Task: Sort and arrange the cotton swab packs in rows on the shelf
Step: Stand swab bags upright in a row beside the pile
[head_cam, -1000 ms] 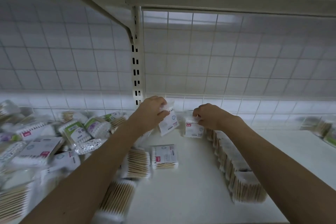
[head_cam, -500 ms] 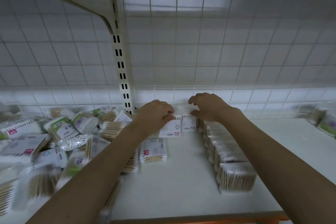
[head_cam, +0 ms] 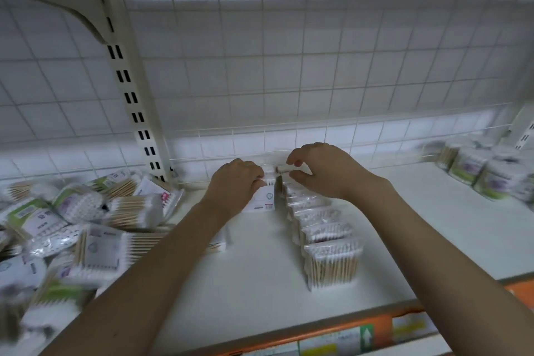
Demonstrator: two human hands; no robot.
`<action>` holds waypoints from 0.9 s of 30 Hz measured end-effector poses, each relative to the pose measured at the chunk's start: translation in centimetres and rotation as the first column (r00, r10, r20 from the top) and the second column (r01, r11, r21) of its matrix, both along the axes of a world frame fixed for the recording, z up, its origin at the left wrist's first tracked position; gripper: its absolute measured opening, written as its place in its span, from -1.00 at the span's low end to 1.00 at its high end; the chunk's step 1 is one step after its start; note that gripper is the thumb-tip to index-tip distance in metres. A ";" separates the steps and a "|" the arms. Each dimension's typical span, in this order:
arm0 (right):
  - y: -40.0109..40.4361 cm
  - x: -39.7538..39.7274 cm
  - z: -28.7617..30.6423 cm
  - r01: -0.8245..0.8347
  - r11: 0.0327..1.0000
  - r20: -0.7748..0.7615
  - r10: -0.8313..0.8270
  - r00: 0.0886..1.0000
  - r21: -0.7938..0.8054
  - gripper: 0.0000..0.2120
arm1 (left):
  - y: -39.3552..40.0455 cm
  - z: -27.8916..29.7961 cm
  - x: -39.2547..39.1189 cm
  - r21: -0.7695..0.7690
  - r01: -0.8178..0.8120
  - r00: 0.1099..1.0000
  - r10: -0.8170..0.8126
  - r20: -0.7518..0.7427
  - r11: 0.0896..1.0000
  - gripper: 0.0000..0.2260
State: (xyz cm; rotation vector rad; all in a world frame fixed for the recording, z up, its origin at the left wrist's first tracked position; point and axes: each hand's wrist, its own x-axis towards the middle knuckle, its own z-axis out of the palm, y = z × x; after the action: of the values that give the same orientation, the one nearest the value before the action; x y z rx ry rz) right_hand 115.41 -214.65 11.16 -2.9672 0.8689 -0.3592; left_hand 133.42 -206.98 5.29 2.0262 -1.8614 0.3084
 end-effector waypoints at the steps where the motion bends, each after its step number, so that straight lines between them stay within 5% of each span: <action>1: 0.1 0.0 -0.1 -0.006 1.000 -0.001 0.006 1.000 0.000 -0.69 | -0.2 -0.1 0.0 0.008 0.002 1.000 -0.002 0.005 1.000 -0.76; 11: 2.1 0.9 0.7 -0.123 0.990 0.111 0.115 0.987 0.064 -0.72 | 1.4 1.0 0.7 -0.028 -0.030 0.999 0.029 -0.033 0.999 -0.59; 16: 5.0 2.8 2.1 -0.223 0.972 0.164 0.208 0.964 0.080 -0.72 | 5.1 2.9 3.0 0.047 -0.084 0.995 0.086 -0.050 0.995 -0.66; 27: 9.2 8.2 -1.8 -0.273 0.922 -0.074 0.304 0.950 0.275 -0.67 | 12.2 4.0 8.4 0.287 -0.239 0.967 0.255 -0.020 0.928 -0.73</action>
State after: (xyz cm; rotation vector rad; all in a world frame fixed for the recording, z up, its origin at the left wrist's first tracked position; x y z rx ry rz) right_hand 123.60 -205.49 9.40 -2.8256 0.4294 -0.0553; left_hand 141.85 -194.79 9.25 2.4415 -1.6947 0.0476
